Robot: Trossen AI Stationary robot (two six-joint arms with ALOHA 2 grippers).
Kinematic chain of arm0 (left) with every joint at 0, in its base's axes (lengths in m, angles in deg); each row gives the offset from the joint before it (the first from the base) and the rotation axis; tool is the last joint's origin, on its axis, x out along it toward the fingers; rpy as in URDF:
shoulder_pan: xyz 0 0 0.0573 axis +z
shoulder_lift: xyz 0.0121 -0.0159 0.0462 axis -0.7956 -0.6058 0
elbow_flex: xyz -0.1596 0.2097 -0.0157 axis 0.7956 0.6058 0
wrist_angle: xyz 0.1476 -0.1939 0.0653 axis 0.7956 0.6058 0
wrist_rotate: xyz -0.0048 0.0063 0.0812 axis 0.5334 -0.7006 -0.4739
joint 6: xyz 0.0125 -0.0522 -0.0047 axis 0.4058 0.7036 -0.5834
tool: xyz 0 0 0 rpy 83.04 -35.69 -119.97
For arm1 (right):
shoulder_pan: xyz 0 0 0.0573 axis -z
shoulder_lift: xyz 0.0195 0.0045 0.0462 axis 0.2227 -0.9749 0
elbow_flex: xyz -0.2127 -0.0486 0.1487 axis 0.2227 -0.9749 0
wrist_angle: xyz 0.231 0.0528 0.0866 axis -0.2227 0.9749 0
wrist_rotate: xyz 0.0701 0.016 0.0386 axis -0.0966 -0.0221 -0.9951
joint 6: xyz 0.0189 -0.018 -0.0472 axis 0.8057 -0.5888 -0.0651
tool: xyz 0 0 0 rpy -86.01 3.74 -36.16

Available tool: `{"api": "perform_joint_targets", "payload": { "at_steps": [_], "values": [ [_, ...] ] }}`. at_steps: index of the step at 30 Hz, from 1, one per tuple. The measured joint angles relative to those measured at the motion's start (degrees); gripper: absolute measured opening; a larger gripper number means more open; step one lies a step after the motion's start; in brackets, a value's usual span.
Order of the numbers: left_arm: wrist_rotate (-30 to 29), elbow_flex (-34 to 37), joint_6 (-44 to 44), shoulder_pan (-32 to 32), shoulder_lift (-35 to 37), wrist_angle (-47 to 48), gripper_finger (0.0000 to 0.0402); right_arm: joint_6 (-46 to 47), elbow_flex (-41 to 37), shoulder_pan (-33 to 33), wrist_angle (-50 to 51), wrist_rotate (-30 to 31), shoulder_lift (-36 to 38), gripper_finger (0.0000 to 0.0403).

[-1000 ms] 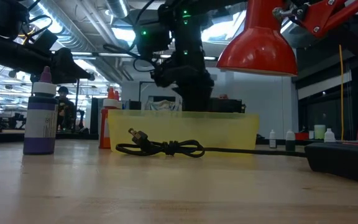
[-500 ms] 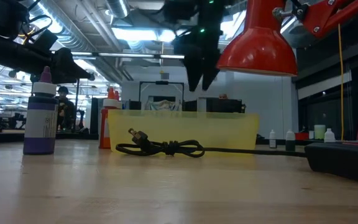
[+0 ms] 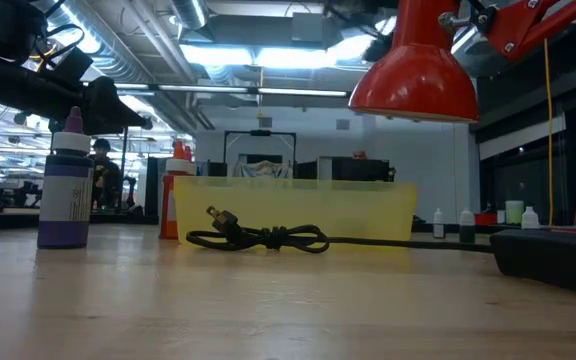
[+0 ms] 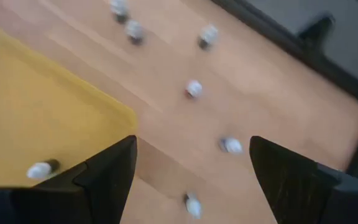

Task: Pick & Place food coloring
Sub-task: Put the bottom small brown food coloring bottle into the yellow container

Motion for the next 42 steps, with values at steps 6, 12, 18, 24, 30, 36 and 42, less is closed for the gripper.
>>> {"api": "perform_joint_targets", "payload": {
  "at_steps": [6, 12, 18, 24, 30, 36, 42],
  "values": [
    [0.0, 0.0, 0.0, 0.0, 0.0, 0.0, 0.0364, 9.0, -10.8, 0.5, 3.7, -3.7, 9.8, 0.0312],
    [0.0, 0.0, 0.0, 0.0, 0.0, 0.0, 0.0363, 13.7, -19.5, 0.0, 6.6, -9.6, 17.2, 0.0312],
    [0.0, 0.0, 0.0, 0.0, 0.0, 0.0, 0.0365, 15.1, -24.1, -3.6, 9.3, -14.1, 22.0, 0.0312],
    [0.0, 0.0, 0.0, 0.0, 0.0, 0.0, 0.0363, 15.3, -28.2, -8.3, 9.6, -16.9, 24.1, 0.0312],
    [0.0, 0.0, 0.0, 0.0, 0.0, 0.0, 0.0365, 22.5, -31.3, -14.2, 9.1, -18.2, 24.4, 0.0312],
    [0.0, 0.0, 0.0, 0.0, 0.0, 0.0, 0.0364, 30.4, -33.8, -19.5, 6.5, -18.2, 24.4, 0.0312],
    [0.0, 0.0, 0.0, 0.0, 0.0, 0.0, 0.0364, 38.5, -35.2, -24.1, 6.0, -18.4, 24.3, 0.0312]
  ]
}}
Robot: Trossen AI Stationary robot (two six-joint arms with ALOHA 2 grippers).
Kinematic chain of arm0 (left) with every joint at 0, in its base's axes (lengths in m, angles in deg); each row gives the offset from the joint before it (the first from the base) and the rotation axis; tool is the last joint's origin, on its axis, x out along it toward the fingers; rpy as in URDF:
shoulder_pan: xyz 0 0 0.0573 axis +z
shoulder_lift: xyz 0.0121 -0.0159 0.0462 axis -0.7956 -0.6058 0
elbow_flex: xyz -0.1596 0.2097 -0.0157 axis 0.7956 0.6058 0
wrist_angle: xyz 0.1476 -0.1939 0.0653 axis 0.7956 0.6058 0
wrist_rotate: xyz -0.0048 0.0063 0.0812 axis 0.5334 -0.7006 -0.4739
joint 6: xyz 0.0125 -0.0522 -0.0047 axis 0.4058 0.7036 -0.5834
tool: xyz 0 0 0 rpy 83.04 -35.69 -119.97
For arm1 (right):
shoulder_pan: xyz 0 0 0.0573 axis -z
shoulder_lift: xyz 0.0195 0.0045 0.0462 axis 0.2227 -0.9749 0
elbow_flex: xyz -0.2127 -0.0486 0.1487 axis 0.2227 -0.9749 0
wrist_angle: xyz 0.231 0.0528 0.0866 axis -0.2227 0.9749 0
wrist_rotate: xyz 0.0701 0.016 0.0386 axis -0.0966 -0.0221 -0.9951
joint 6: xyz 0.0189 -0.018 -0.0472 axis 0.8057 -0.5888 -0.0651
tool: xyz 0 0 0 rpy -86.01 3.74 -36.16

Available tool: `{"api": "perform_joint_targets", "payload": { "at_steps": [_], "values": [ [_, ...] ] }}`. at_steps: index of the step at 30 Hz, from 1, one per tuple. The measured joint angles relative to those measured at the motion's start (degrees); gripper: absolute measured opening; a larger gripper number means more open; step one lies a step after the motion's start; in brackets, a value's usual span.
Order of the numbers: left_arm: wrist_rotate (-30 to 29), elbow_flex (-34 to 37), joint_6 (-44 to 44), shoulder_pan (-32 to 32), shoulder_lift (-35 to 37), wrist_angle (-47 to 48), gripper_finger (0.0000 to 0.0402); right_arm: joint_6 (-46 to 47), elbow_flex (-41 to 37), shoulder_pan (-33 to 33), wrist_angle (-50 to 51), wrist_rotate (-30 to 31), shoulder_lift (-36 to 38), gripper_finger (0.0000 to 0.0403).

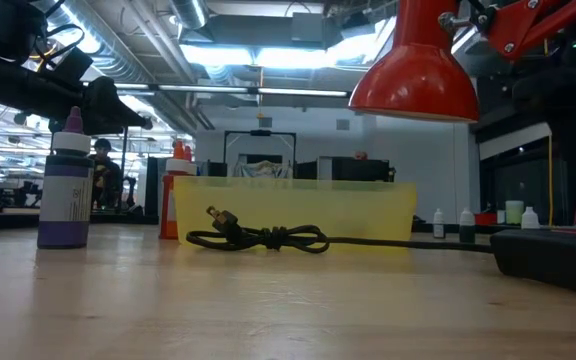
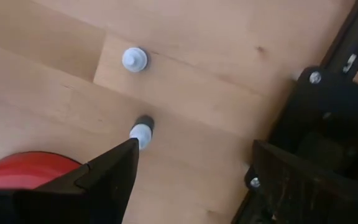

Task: Pick & Place food coloring
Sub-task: Put the bottom small brown food coloring bottle into the yellow container

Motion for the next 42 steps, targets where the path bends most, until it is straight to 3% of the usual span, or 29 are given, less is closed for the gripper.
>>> {"api": "perform_joint_targets", "payload": {
  "at_steps": [16, 25, 30, 42],
  "values": [
    [0.0, 0.0, 0.0, 0.0, 0.0, 0.0, 0.0365, 6.4, 0.0, -6.0, -5.9, 0.4, -2.5, 0.0312],
    [0.0, 0.0, 0.0, 0.0, 0.0, 0.0, 0.0364, 0.9, -0.6, -6.0, -10.2, 2.5, -6.5, 0.0312],
    [0.0, 0.0, 0.0, 0.0, 0.0, 0.0, 0.0364, -1.1, -4.9, -6.0, -15.6, -0.5, -6.5, 0.0312],
    [0.0, 0.0, 0.0, 0.0, 0.0, 0.0, 0.0363, -6.4, -8.8, -6.0, -19.3, 0.0, -6.4, 0.0312]
  ]
}}
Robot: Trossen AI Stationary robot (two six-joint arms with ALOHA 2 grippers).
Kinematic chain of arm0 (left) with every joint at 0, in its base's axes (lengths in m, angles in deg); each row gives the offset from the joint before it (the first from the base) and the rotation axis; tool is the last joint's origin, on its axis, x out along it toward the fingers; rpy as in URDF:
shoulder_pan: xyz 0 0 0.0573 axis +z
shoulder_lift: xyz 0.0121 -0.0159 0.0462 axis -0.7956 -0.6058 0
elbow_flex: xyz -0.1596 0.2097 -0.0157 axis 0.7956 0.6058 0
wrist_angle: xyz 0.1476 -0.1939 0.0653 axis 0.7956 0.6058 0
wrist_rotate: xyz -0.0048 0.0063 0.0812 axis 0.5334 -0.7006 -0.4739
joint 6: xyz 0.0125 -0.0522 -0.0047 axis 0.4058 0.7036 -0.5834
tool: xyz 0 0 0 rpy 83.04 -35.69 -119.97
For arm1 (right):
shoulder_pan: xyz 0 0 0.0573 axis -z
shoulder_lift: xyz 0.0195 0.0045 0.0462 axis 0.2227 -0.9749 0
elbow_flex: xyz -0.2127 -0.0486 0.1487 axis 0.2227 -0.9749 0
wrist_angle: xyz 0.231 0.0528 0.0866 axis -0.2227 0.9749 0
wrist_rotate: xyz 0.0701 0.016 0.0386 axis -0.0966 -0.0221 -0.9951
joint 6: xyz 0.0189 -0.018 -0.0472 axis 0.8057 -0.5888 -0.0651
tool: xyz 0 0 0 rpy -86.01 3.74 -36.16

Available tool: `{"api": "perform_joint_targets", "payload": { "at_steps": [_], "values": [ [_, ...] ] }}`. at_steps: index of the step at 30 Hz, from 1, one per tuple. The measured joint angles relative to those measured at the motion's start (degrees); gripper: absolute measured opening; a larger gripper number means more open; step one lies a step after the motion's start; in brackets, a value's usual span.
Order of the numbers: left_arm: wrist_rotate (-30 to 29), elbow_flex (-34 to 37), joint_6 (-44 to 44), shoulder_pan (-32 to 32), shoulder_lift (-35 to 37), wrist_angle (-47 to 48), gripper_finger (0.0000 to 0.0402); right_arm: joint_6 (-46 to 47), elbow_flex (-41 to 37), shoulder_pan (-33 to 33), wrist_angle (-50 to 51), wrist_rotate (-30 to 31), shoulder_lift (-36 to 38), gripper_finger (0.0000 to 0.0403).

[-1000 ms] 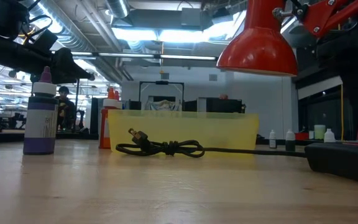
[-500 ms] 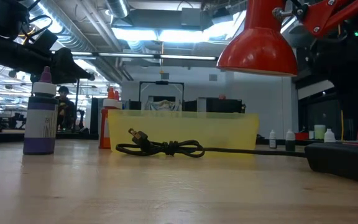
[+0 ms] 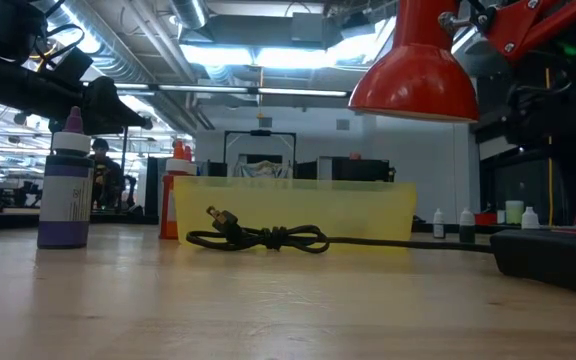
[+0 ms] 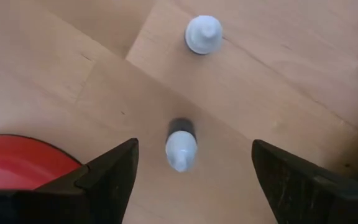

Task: Pick & Place food coloring
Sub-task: Put the bottom small brown food coloring bottle into the yellow container

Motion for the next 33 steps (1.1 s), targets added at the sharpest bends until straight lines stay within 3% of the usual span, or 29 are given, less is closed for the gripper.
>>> {"api": "perform_joint_targets", "payload": {
  "at_steps": [16, 33],
  "values": [
    [0.0, 0.0, 0.0, 0.0, 0.0, 0.0, 0.0365, -1.2, -1.6, 0.0, -2.6, -1.1, 0.0, 0.0312],
    [0.0, 0.0, 0.0, 0.0, 0.0, 0.0, 0.0363, -8.5, -2.2, 0.0, -6.1, -0.5, -3.0, 0.0312]
  ]
}}
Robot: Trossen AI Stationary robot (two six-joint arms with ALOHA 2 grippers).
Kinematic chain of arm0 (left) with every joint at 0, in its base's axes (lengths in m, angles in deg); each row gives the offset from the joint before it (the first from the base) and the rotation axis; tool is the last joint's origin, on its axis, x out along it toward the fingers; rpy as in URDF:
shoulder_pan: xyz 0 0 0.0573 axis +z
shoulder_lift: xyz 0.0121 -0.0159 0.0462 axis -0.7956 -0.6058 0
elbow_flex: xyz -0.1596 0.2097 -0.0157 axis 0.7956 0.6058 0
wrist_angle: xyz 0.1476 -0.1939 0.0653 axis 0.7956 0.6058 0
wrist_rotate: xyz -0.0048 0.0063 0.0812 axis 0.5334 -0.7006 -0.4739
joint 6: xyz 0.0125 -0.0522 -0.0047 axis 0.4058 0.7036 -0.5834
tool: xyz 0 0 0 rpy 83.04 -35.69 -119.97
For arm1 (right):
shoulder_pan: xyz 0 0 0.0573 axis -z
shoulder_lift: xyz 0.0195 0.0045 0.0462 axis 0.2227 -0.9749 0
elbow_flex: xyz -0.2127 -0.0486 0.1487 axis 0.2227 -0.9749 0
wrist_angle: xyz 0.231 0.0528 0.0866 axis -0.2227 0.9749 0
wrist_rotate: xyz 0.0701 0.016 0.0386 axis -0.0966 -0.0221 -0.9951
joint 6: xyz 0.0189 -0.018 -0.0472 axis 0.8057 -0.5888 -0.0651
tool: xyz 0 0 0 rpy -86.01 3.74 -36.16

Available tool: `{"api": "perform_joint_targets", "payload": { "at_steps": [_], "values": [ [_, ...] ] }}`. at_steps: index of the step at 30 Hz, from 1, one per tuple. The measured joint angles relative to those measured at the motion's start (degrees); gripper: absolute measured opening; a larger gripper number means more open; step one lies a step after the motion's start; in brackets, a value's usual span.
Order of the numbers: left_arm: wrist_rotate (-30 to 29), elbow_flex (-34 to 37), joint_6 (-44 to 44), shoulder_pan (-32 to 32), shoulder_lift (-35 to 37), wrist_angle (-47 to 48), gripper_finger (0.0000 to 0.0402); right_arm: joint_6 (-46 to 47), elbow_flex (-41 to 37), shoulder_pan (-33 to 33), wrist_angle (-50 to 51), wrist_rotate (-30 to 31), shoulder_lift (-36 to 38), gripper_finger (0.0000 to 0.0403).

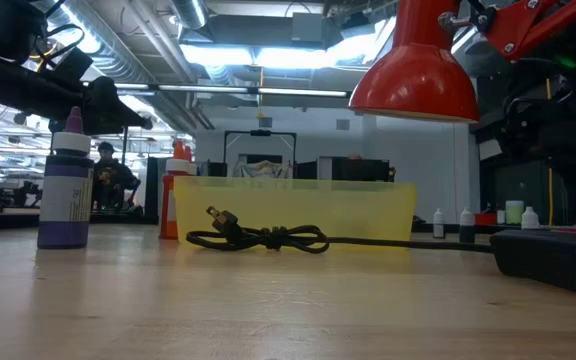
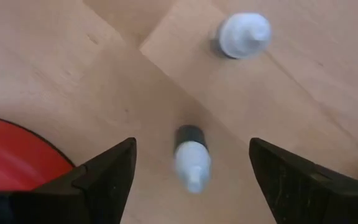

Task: Pick & Place food coloring
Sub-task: Put the bottom small brown food coloring bottle into the yellow container

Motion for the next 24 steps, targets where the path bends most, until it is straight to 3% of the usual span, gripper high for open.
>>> {"api": "perform_joint_targets", "payload": {
  "at_steps": [13, 24],
  "values": [
    [0.0, 0.0, 0.0, 0.0, 0.0, 0.0, 0.0365, -1.4, -0.1, 0.0, 0.3, 0.2, 0.0, 0.0306],
    [0.0, 0.0, 0.0, 0.0, 0.0, 0.0, 0.0365, -1.5, -0.1, 0.0, 1.0, 0.2, 0.0, 0.0192]
  ]
}}
